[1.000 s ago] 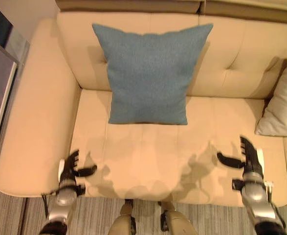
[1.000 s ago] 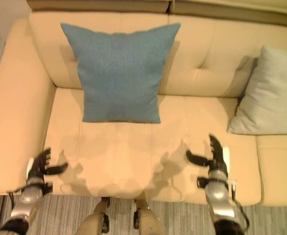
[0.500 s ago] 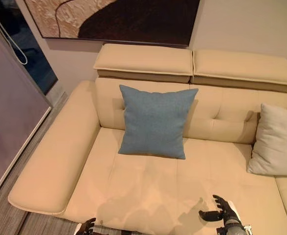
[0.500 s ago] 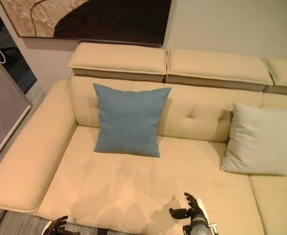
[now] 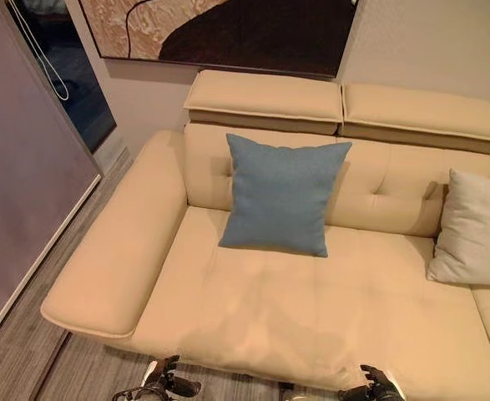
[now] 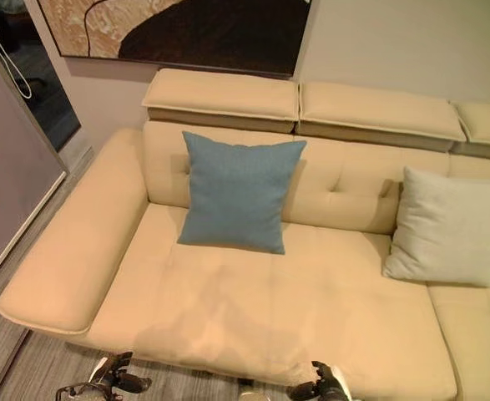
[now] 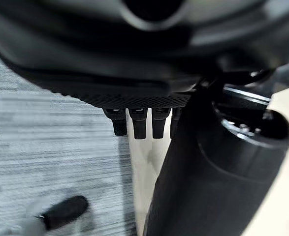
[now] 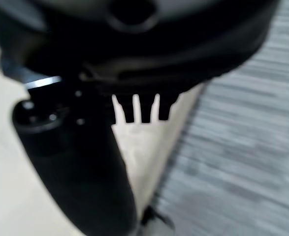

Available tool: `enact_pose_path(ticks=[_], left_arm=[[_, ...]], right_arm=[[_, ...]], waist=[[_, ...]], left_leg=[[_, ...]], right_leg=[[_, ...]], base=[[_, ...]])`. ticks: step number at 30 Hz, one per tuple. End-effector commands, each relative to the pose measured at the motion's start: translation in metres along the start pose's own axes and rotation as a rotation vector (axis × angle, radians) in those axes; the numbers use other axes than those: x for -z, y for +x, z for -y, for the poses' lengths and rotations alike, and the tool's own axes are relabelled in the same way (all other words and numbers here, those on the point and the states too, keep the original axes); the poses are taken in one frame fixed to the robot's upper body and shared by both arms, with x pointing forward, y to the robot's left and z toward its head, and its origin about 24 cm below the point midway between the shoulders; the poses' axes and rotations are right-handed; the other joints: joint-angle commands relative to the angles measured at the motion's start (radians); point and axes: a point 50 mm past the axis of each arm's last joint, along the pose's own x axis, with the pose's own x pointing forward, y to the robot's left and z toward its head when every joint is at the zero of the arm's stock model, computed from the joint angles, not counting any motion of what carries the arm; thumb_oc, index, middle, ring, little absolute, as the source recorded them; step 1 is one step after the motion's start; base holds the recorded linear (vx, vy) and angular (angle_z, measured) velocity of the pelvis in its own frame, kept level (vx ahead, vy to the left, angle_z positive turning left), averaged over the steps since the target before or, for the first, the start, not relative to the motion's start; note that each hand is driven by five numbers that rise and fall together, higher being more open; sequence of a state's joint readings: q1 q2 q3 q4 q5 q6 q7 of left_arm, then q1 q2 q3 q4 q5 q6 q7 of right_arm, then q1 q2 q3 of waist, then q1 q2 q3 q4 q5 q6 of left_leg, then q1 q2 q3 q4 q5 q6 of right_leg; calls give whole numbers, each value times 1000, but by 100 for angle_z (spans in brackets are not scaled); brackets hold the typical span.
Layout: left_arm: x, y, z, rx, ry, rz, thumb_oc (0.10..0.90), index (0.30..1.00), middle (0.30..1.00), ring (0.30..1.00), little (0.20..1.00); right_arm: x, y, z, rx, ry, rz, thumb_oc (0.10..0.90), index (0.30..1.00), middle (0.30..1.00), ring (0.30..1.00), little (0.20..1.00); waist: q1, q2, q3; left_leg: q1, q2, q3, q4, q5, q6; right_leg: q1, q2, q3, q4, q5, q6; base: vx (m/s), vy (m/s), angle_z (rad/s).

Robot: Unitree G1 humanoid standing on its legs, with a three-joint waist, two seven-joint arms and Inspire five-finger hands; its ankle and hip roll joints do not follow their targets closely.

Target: Pick up all the scattered cushions and arrange them neatly on the sofa.

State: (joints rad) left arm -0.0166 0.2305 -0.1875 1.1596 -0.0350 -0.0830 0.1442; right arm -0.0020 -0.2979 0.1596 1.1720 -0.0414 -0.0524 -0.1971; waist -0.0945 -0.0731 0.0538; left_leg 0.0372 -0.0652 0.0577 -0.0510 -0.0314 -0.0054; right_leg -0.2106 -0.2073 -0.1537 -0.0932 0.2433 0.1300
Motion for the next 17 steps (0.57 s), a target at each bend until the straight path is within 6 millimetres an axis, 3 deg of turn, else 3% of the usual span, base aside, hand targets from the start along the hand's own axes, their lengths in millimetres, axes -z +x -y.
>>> enact_pose_path(ticks=[1, 3, 7, 8, 9, 13, 17], left_arm=[[-9, 3, -28, -99, 15, 46, 800, 900, 900, 900, 900], [-5, 3, -34, -113, 45, 22, 800, 900, 900, 900, 900], [2, 2, -36, -116, 48, -9, 800, 900, 900, 900, 900], [2, 2, -36, -116, 48, -9, 800, 900, 900, 900, 900], [4, 2, -36, -118, 43, -14, 800, 900, 900, 900, 900], [9, 0, -31, -114, 26, -32, 800, 900, 900, 900, 900], [12, 0, -27, -100, 24, -47, 800, 900, 900, 900, 900]], right_arm=[[-31, 8, 20, 70, -61, 93, 800, 900, 900, 900, 900], [-31, 8, 17, 59, -67, 77, 800, 900, 900, 900, 900], [-23, 7, 16, 56, -73, 46, 800, 900, 900, 900, 900], [-23, 7, 16, 56, -73, 46, 800, 900, 900, 900, 900], [-19, 7, 14, 52, -52, 28, 800, 900, 900, 900, 900], [-19, 7, 11, 41, -57, 22, 800, 900, 900, 900, 900], [-19, 7, 10, 34, -51, 19, 800, 900, 900, 900, 900]], waist=[[25, -2, 24], [23, 0, 47], [50, 16, 47], [49, 15, 45], [74, 9, 14], [90, -4, -22], [86, -4, -47]], left_leg=[[-26, 18, -73, 108, -138, -29], [-59, 15, -73, 122, -115, -11], [-75, 26, -66, 109, -88, 11], [-78, 25, -67, 109, -86, 11], [-104, 26, -60, 98, -70, 8], [-106, 29, -39, 73, -57, -1], [-85, 43, -31, 41, -42, -16]], right_leg=[[-56, 78, -15, 25, -81, 66], [-78, 77, 54, 122, -118, 62], [-30, 82, 67, 296, -196, 30], [-32, 81, 67, 295, -194, 30], [68, 73, 68, 266, -230, 31], [119, 77, 48, 168, -229, 32], [144, 105, 72, 93, -232, 26]], base=[[-268, 98, -15], [-349, 113, -4], [-192, 46, -26], [-166, -46, -19], [-112, -52, -14], [-46, -78, -15], [21, -82, -20]])
